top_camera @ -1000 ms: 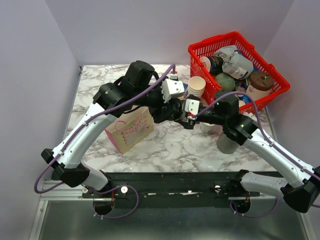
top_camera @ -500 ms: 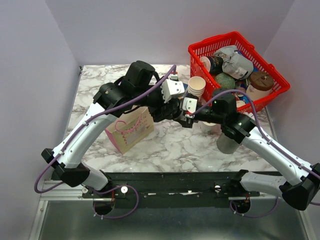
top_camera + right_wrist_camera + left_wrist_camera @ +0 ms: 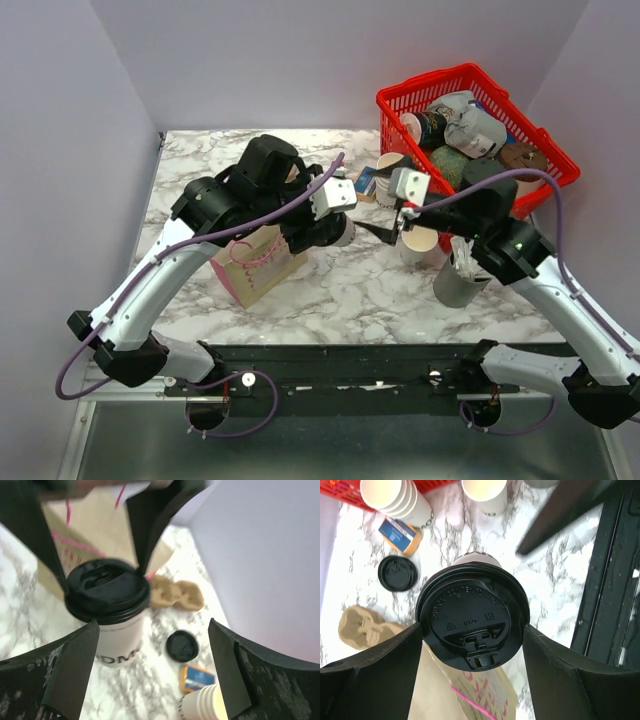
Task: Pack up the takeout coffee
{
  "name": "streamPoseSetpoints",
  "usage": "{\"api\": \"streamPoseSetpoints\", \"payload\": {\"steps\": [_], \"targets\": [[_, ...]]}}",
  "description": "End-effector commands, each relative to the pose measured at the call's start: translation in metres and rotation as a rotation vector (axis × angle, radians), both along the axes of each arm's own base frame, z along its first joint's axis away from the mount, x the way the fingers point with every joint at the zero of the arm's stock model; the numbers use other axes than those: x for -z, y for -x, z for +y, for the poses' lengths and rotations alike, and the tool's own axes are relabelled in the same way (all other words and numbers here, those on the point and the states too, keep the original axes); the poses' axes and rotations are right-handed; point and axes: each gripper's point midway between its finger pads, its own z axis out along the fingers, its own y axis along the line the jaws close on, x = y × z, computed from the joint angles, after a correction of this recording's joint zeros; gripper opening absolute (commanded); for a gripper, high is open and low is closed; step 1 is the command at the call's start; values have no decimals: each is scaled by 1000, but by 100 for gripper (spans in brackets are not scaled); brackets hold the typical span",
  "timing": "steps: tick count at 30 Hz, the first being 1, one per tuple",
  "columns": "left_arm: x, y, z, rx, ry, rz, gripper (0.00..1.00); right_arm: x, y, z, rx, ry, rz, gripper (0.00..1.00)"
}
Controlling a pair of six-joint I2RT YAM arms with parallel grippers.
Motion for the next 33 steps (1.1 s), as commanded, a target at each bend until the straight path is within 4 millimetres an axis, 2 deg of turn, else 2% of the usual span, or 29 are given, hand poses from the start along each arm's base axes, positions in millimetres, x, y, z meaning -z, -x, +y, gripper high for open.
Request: {"api": "streamPoseSetpoints", "payload": {"steps": [1,2,4,5,6,8,9,10,12,13,15,16,17,18,19,20,21,22,23,24,27,28,29,30,31,33], "targets": [[-6,4,34,-55,-57,-57,36,-48,11,-4,-15,-93,-15,98],[-12,4,39,-64,-56,-76,36,-56,7,-6,1,-106,-25,98],[-22,4,55,-94,-72,-117,35,-58,-10,-3,41,-122,1,98],[-26,4,59,-105,-69,-132,34,-68,-18,-6,65,-142,-1,98],[-39,7,67,-124,-47,-163,34,-63,-32,-1,84,-141,23,98],[-49,7,77,-157,-32,-184,31,-66,-49,0,117,-161,67,98],[-61,8,85,-182,-6,-208,28,-78,-55,0,130,-180,57,98],[-67,3,95,-226,2,-219,27,-66,-69,7,143,-164,92,97],[-84,2,110,-281,27,-266,23,-73,-77,13,139,-172,86,97],[-90,-2,119,-324,24,-292,11,-69,-79,21,109,-162,99,97],[-98,-5,138,-401,25,-332,1,-52,-93,38,81,-141,164,96],[-100,-6,145,-427,23,-343,0,-61,-90,47,27,-156,178,96],[-103,-6,152,-459,26,-351,0,-40,-101,62,-3,-124,239,96],[-106,-6,163,-504,32,-359,0,-31,-100,69,-36,-105,288,95],[-108,-6,170,-534,41,-362,0,-43,-93,78,-105,-126,308,95],[-107,-6,176,-567,45,-356,0,-35,-94,86,-138,-117,344,95],[-110,-8,189,-627,44,-361,0,-18,-101,97,-168,-98,393,95],[-112,-8,195,-660,47,-365,0,-12,-97,105,-223,-90,414,95],[-116,-8,202,-696,53,-373,0,-18,-96,111,-253,-94,396,95],[-124,-7,213,-758,58,-397,0,-4,-103,120,-264,-80,415,95],[-142,-5,240,-900,79,-457,0,-4,-103,135,-329,-59,374,96],[-148,-4,248,-938,90,-477,0,10,-110,143,-343,-39,368,96],[-152,-3,251,-955,101,-487,0,16,-112,149,-350,-27,368,96],[-158,2,255,-971,122,-507,0,9,-113,152,-356,-24,350,96],[-161,3,256,-985,142,-510,0,29,-123,160,-357,-2,361,96],[-164,5,263,-1021,152,-515,0,33,-124,167,-370,10,354,96]]}}
